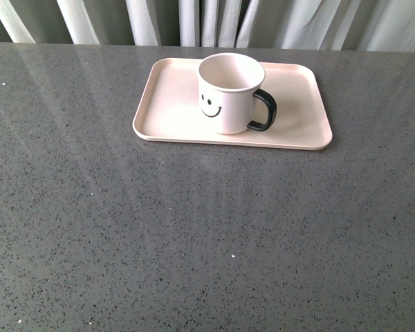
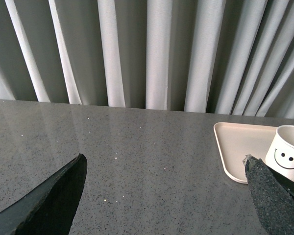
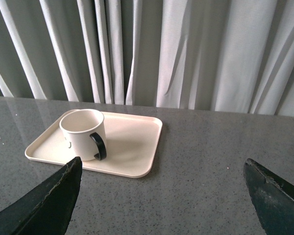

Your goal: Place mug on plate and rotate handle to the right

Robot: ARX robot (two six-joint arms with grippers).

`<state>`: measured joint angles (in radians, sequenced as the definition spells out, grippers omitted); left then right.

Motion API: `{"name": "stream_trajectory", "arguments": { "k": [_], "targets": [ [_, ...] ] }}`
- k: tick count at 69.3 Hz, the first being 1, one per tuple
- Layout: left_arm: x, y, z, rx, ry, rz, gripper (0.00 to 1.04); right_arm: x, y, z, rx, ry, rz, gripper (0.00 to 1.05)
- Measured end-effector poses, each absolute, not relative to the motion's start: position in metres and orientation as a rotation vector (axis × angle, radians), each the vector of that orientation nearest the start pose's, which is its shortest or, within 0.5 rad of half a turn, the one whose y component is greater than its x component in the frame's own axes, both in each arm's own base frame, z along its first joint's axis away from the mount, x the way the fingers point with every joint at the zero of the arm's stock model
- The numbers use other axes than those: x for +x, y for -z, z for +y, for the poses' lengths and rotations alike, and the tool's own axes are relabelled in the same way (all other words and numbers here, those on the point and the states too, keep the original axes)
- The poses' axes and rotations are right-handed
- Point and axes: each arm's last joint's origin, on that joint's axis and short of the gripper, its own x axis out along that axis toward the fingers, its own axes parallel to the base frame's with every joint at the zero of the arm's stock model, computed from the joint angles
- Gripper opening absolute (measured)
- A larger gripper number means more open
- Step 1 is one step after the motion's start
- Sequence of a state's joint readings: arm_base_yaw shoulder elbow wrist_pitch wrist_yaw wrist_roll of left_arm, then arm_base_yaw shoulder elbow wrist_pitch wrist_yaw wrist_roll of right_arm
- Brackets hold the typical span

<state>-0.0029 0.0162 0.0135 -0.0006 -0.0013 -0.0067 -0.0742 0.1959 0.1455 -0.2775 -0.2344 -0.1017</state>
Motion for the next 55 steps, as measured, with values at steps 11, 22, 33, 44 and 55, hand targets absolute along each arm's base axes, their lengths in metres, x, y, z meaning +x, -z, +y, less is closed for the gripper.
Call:
{"name": "stream_trajectory", "arguments": {
  "k": [11, 22, 33, 44, 55],
  "targets": [
    [0.098, -0.167, 0.0, -0.006, 0.003, 0.003, 0.95, 0.159, -0.197, -0.008, -0.061, -0.295, 0.593, 0.96],
    [0.098, -0.167, 0.0, -0.006, 0.003, 0.003, 0.95, 0.244, -0.205, -0.007, -0.103, -0.268, 0.59, 0.96],
    [0.098, -0.167, 0.0, -0.006, 0.003, 0.002, 0.95, 0.316, -0.188, 0.015, -0.087, -0.275, 0.677, 0.96],
    [0.098, -0.167, 0.0, -0.006, 0.003, 0.002, 0.95, 0.374, -0.174, 0.051, -0.031, -0.301, 0.76, 0.96],
    [0.098, -0.167, 0.0, -0.006, 0.003, 0.002, 0.95, 0.414, -0.171, 0.074, 0.046, -0.274, 0.8, 0.96]
  ]
}}
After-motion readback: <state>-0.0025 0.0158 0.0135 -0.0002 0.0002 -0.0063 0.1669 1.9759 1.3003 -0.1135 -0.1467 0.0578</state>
